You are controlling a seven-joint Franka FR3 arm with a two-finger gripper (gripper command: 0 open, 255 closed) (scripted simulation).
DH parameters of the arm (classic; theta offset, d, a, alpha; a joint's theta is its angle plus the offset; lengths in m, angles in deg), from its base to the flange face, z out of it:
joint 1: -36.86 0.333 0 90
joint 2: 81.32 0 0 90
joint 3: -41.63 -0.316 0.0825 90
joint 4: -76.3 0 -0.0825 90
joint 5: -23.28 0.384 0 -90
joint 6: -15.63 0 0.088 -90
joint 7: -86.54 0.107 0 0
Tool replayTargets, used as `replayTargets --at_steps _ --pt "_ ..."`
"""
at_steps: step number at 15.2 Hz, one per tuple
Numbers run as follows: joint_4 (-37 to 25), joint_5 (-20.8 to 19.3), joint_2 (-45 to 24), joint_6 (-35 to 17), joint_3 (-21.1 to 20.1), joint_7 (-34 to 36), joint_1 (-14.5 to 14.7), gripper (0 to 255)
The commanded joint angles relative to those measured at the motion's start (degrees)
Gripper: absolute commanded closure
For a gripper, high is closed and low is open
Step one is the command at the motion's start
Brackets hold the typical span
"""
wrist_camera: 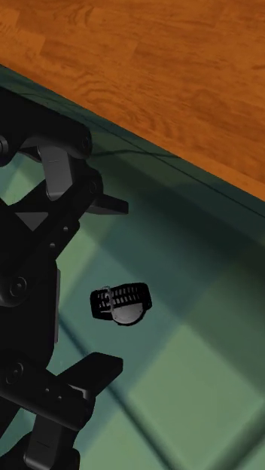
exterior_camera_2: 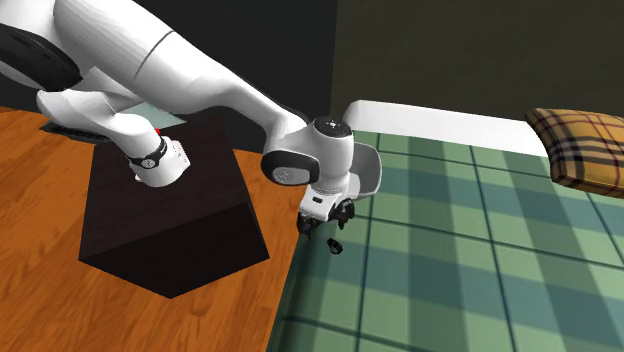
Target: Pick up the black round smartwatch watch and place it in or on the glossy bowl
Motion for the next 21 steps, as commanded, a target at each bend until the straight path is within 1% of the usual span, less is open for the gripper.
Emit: replayTargets --at_steps 1,9,16,17,21 --pt "-4.3 -1.6 -4.3 0.7 1.4 1.4 2.5 0" --pt "-5.6 -4.2 -8.7 -2.3 3.7 2.7 3.7 0" --pt "-5.6 -4.2 -8.7 -2.3 3.7 2.7 3.7 0" --pt "-5.6 -4.2 -8.7 -2.3 3.7 2.7 3.7 255" --pt "-5.7 -4.2 -8.8 -2.3 3.7 2.7 3.7 255"
